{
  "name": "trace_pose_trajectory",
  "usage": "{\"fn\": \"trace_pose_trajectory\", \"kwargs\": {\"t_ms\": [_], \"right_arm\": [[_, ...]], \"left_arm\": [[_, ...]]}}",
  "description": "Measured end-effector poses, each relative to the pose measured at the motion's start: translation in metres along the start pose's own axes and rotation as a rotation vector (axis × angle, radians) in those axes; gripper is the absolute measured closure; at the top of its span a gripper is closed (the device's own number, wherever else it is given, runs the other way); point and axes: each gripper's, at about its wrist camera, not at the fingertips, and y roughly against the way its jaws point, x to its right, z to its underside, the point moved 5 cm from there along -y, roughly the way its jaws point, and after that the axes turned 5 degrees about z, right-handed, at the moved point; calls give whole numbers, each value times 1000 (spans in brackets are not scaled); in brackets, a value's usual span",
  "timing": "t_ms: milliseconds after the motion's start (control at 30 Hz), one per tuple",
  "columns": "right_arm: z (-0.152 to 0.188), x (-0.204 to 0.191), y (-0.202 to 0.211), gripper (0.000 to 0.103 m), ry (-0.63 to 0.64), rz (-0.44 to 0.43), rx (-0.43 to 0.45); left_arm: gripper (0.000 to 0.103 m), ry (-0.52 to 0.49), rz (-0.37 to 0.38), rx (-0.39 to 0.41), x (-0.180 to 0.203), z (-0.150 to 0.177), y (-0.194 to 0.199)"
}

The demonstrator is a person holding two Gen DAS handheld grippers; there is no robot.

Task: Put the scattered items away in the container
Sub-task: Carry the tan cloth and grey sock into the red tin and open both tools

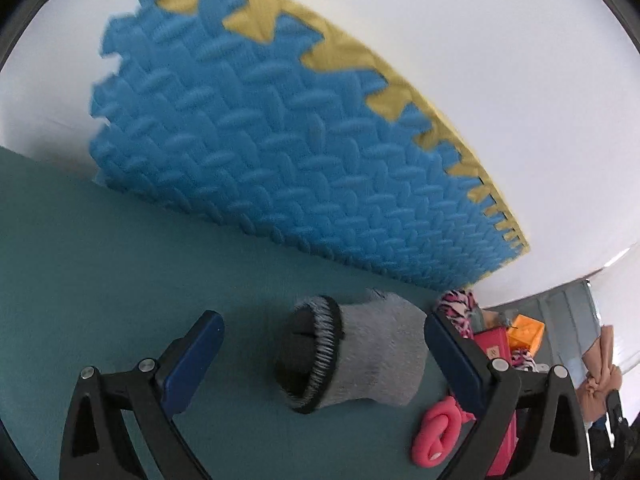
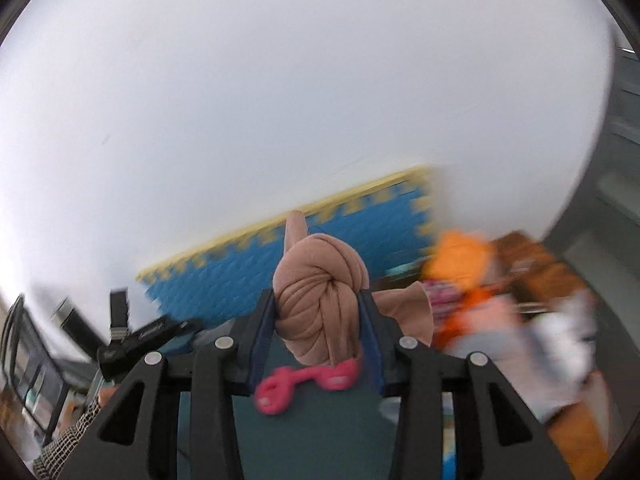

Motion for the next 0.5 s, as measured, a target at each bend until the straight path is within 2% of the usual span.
{"fn": "trace_pose_trajectory", "kwargs": {"t_ms": [33, 67, 167, 300, 500], "right_arm": [[-5, 16, 7, 59, -13, 40, 14], [-8, 31, 11, 59, -26, 79, 22], [-10, 69, 17, 59, -61, 165, 20], [-5, 97, 16, 59, -85, 214, -2], [-4, 112, -15, 59, -71, 234, -57]], "left_arm": [[15, -11, 0, -6, 3, 3, -1], [42, -21, -3, -23, 6, 7, -4], [63, -18, -17, -61, 10, 18, -8], [75, -18, -10, -25, 20, 24, 9], [76, -38, -6, 40, 42, 27, 46]]}}
